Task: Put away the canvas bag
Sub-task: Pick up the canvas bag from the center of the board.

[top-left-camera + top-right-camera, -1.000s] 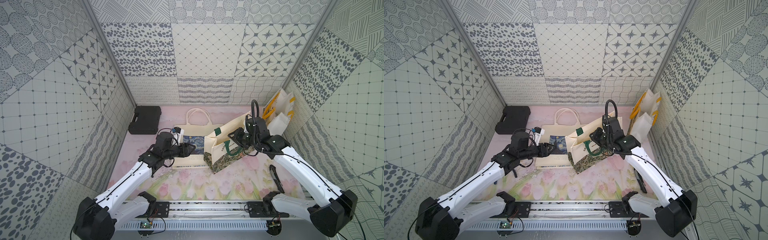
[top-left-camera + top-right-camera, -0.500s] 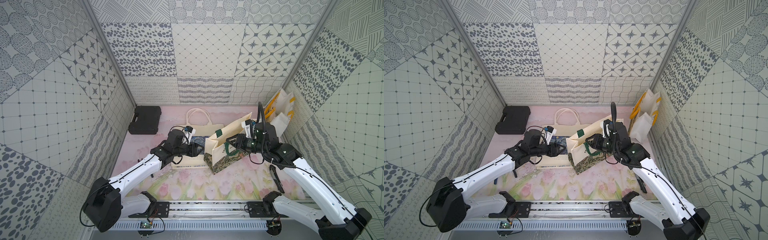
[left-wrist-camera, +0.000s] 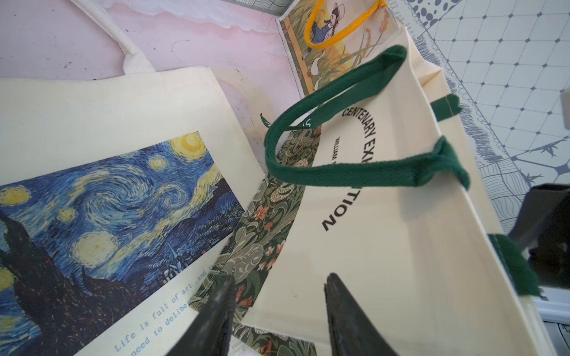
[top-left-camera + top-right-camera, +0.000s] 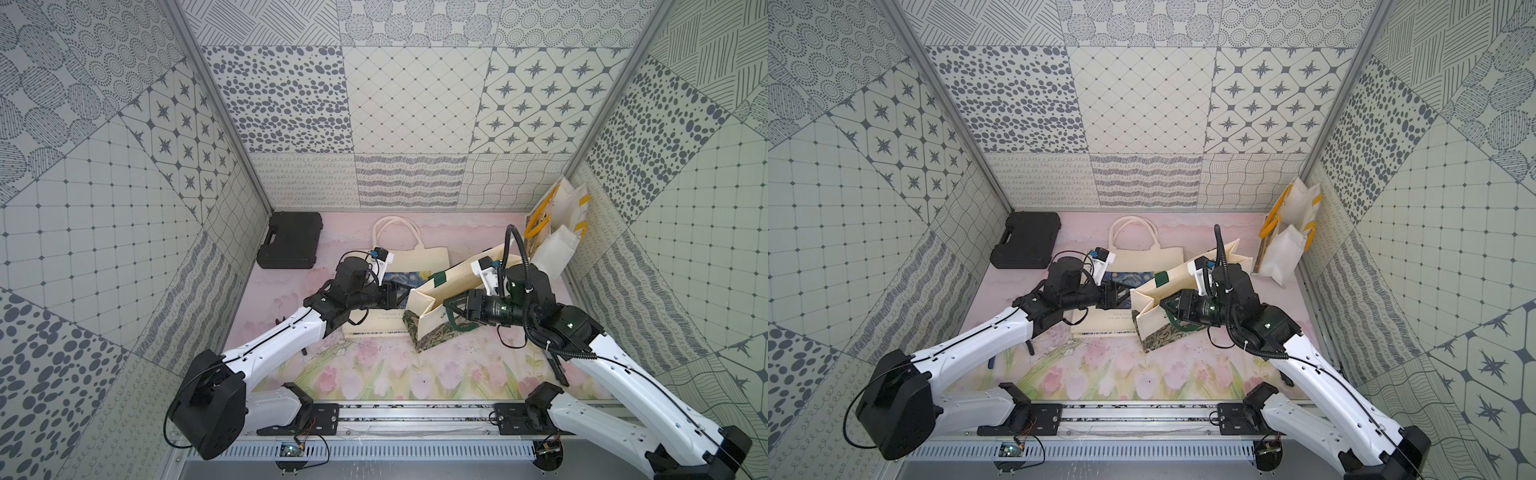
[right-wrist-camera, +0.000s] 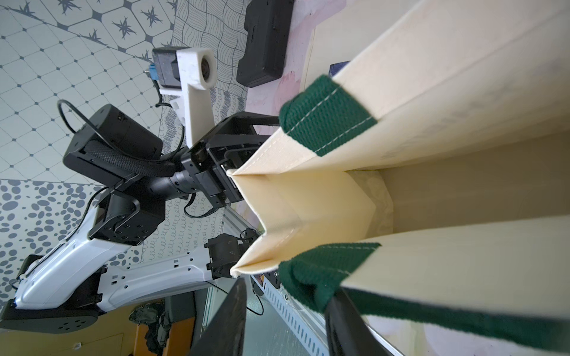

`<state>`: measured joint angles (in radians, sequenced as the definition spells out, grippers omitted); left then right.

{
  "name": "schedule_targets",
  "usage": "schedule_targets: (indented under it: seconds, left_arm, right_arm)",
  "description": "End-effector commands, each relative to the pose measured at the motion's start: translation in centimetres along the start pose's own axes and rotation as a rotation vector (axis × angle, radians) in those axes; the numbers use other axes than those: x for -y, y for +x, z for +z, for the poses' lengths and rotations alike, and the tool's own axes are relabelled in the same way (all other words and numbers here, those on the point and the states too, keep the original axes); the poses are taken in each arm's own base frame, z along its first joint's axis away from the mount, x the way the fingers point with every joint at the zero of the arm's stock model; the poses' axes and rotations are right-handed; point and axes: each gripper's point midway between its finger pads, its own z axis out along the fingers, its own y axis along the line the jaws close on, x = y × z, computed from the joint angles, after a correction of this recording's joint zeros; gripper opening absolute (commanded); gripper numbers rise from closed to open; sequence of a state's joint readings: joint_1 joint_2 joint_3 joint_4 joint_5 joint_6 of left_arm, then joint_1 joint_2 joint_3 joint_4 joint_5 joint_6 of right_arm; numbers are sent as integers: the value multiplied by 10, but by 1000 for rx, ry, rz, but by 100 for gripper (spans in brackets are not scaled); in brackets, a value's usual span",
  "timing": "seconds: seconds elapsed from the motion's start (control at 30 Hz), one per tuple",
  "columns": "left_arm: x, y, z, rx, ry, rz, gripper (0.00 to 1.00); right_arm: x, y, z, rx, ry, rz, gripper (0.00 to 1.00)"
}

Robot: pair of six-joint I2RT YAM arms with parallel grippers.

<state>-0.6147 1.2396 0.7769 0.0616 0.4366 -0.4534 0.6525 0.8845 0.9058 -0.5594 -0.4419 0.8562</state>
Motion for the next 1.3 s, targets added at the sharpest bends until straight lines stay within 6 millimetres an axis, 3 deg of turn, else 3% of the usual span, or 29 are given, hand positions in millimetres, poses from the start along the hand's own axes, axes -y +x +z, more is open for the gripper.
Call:
schedule_targets:
  seconds: [0.0, 0.13, 0.43, 0.6, 0.7, 1.27]
  left_arm:
    - [19, -17, -3, 45, 66, 42, 49]
    - [36, -12, -6, 35, 115, 76, 49]
    - [52, 29, -27, -14, 173, 182, 52]
    - [60, 47, -36, -39, 249, 199, 53]
    - [68, 48, -38, -19, 299, 218, 55]
    - [77, 10, -27, 174, 262, 623, 72]
  right_arm:
    - [-14, -1, -2, 22, -61, -28, 43]
    - [4, -2, 4, 38, 8, 6, 40]
    - [24, -26, 7, 175, 99, 61, 0]
    - [23, -35, 12, 184, 106, 62, 0]
    - [20, -38, 16, 177, 92, 66, 0]
    - [25, -29, 28, 136, 60, 115, 0]
